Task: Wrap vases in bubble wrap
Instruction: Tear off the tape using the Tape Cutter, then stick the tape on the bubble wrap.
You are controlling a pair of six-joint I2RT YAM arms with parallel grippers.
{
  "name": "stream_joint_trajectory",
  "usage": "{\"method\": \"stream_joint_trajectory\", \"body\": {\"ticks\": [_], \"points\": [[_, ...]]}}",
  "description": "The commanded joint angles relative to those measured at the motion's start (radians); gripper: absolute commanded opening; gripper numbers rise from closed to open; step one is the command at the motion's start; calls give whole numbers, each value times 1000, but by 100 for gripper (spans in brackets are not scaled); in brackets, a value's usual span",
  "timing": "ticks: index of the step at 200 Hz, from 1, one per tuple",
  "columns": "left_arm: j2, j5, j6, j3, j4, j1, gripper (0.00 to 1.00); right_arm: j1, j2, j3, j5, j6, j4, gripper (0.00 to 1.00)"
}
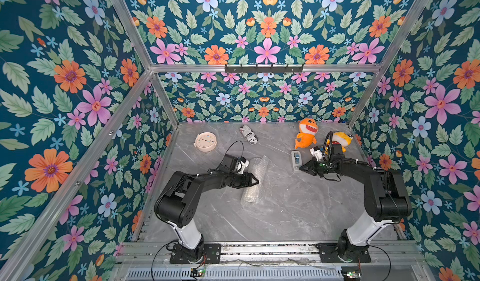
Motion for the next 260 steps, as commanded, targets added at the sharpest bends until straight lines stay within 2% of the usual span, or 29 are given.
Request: {"method": "stream_joint_trajectory", "body": {"ticks": [1, 52, 77, 101, 113, 126, 148, 184, 202, 217, 239, 260], "points": [[10, -25, 6, 2, -25, 1, 56, 3, -21, -31, -6, -10, -29, 0], [25, -21, 6, 7, -19, 0, 56, 17, -188, -213, 99, 94, 64, 3], [26, -18, 5, 4, -12, 2, 56, 10, -231, -200, 168, 72, 37, 31], [24, -17, 5, 1, -14, 1, 56, -10, -189, -136, 154, 26, 32, 52], [20, -17, 5, -1, -13, 1, 56, -19, -157, -111, 151, 11, 46, 59], [14, -20, 6, -4, -16, 1, 56, -27, -113, -87, 126, 6, 69, 61], [7, -23, 14, -4, -31, 1, 56, -30, -80, -83, 66, 19, 104, 60], [11, -26, 12, -13, -22, 2, 56, -29, -132, -128, 6, 54, 118, 55], [15, -17, 2, -16, -1, 1, 55, -26, -177, -152, -37, 69, 118, 45], [16, -13, -3, -16, 11, 2, 56, -4, -208, -175, -86, 113, 168, 32], [24, -3, -12, -19, 29, 0, 55, 93, -223, -171, -98, 159, 247, 19], [26, 20, -14, -27, 48, 0, 51, 180, -169, -103, -106, 157, 253, 6]]}}
